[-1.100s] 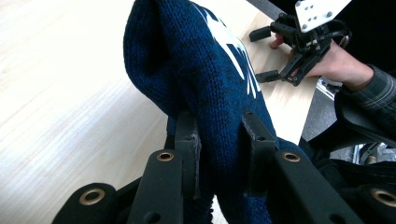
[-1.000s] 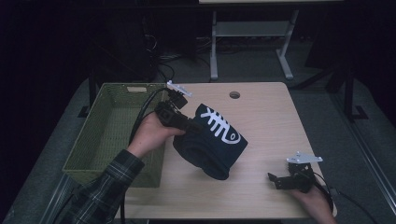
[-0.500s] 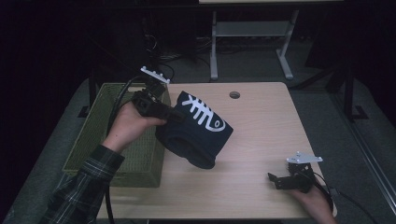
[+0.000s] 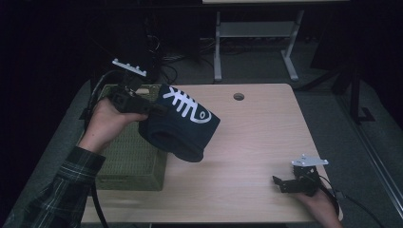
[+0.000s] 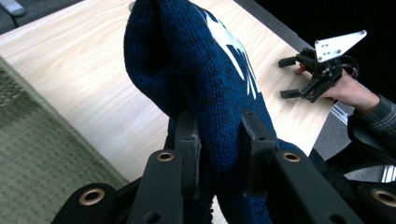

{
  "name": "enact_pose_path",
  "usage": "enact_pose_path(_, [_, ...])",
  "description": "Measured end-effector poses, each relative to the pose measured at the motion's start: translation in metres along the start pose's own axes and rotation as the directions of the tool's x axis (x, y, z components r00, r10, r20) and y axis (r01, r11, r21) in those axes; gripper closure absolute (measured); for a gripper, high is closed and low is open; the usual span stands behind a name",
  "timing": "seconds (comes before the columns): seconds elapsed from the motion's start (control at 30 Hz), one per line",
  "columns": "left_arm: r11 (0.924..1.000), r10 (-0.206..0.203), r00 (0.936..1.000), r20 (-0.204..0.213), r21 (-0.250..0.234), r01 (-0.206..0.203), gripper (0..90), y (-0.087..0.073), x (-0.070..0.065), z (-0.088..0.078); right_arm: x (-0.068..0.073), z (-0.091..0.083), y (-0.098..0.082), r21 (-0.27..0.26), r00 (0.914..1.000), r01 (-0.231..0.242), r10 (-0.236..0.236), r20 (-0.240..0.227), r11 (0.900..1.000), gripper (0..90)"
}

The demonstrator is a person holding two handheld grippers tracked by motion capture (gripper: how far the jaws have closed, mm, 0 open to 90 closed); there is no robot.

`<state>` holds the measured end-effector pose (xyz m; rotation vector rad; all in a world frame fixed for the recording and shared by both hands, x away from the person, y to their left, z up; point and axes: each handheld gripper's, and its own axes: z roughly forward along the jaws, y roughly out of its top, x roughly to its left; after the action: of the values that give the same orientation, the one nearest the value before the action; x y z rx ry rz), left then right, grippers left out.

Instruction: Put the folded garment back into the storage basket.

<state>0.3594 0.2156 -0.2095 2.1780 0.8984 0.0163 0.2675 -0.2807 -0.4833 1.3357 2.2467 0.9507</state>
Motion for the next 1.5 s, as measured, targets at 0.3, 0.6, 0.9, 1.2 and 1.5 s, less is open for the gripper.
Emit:
enact_pose_path(0.3, [0.999,-0.037,0.9983,-0.046,-0.027,0.036,72.4,-0.012,0.012,-0.027,0.0,0.0,0.0,0.0,1.0,0.0,0.0,0.0,1.0,2.6])
enact_pose_path(0.6, [0.9946,-0.08,0.9943,-0.07,-0.071,0.075,72.5,-0.026,0.025,-0.053,0.0,0.0,0.0,0.0,1.0,-0.001,0.001,0.0,1.0,2.7])
enact_pose_path(0.9, [0.9881,-0.118,0.9881,-0.099,-0.111,0.106,72.6,-0.039,0.034,-0.076,0.0,0.0,0.0,0.001,1.0,-0.002,0.002,0.0,1.0,2.7])
enact_pose_path(1.2, [0.9858,-0.139,0.9836,-0.115,-0.11,0.126,72.6,-0.051,0.038,-0.085,0.0,0.0,0.0,0.0,1.0,-0.002,0.002,0.001,1.0,2.7])
enact_pose_path(1.5, [0.9818,-0.164,0.9782,-0.127,-0.117,0.15,72.7,-0.067,0.04,-0.098,0.0,0.0,0.0,0.001,1.0,-0.002,0.002,0.001,1.0,2.7])
